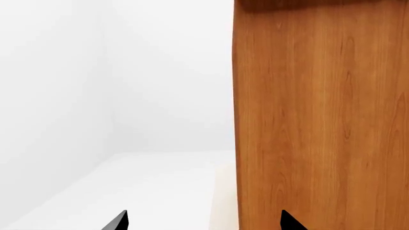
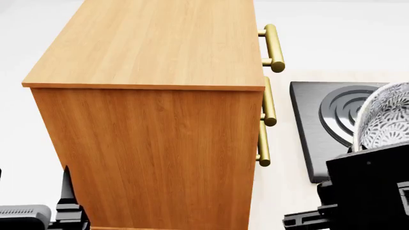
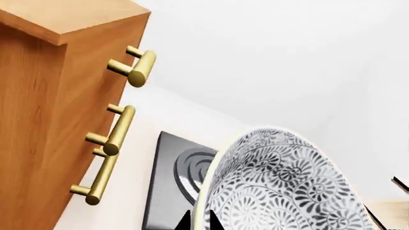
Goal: Put the bowl on the top of the cabinet.
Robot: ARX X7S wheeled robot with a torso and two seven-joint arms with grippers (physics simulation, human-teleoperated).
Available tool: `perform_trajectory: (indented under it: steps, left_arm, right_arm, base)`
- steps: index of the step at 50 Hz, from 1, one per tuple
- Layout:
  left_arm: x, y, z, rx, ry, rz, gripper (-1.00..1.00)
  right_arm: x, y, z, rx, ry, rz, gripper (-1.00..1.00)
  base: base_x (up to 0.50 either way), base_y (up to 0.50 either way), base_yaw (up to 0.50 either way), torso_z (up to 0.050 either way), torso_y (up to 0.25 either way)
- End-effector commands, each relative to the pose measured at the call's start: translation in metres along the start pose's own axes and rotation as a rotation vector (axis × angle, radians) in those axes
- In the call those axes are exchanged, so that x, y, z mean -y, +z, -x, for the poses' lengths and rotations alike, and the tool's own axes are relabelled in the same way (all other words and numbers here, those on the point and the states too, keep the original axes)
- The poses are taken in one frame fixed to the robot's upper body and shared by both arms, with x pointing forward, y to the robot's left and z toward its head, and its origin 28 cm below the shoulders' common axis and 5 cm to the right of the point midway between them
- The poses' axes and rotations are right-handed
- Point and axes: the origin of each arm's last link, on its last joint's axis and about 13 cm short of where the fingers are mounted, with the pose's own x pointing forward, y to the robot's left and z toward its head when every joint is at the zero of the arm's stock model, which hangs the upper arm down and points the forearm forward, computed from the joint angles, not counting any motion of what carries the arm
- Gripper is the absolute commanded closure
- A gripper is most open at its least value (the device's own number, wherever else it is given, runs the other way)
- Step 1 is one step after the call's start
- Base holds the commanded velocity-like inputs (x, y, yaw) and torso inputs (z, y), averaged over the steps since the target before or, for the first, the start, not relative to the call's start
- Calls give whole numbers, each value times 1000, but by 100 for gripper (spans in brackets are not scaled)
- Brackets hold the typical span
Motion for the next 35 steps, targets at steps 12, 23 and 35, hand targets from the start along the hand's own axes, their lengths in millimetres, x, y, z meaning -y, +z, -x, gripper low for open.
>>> perform_trajectory:
  steps: [12,23,35]
  left_arm:
    - [0,0,-1,-6,2,-5,-100]
    - [-2,-1,-1,-7,6,-8,-100]
    - [-1,1,-1,-6,7,-14,-100]
  right_arm:
    - [35,119,-13,194,-82,10,100]
    - [37,181,-13,281,-125,21,100]
    - [36,229,-9,356,-144,-2,100]
  base:
    - [0,0,0,0,0]
    - [0,0,0,0,1]
    - [0,0,0,0,0]
